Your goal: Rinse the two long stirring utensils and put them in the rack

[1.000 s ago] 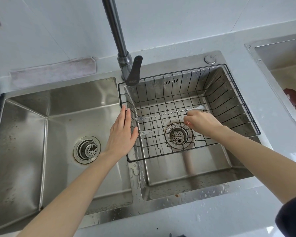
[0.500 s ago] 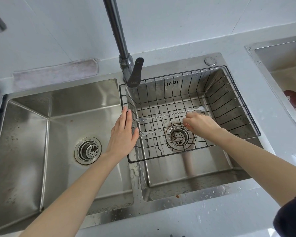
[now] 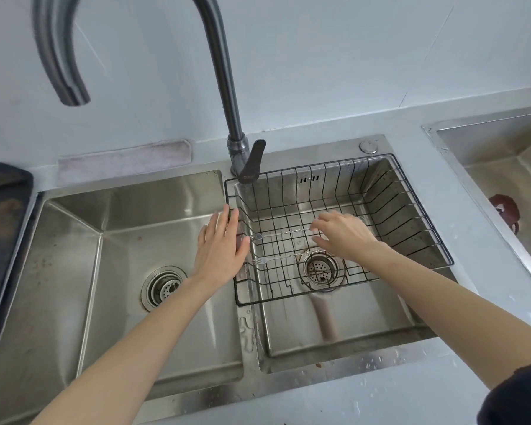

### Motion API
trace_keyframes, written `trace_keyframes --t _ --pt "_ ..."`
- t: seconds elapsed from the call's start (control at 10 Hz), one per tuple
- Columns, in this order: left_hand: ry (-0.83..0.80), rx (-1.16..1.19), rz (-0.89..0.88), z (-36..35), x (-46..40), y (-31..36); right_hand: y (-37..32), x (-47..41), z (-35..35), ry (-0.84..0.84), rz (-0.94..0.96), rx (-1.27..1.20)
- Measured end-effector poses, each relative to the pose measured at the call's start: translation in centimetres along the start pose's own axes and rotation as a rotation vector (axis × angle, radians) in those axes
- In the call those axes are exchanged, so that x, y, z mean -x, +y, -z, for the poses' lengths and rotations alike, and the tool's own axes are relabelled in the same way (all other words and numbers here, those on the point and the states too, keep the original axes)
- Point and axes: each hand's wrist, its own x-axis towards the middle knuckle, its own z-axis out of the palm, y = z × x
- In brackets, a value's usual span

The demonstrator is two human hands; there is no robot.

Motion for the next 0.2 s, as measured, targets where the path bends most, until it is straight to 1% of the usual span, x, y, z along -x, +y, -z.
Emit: trace_keyframes --t 0.1,0.2 --pt "0.06 -0.006 0.005 1.7 -0.4 0.4 -1.1 -0.7 1.3 0.047 0.024 -0.032" --pt "0.138 -0.036 -0.045 4.7 -0.4 1.2 -3.2 -1.0 3.9 0.078 0.001 -0.097"
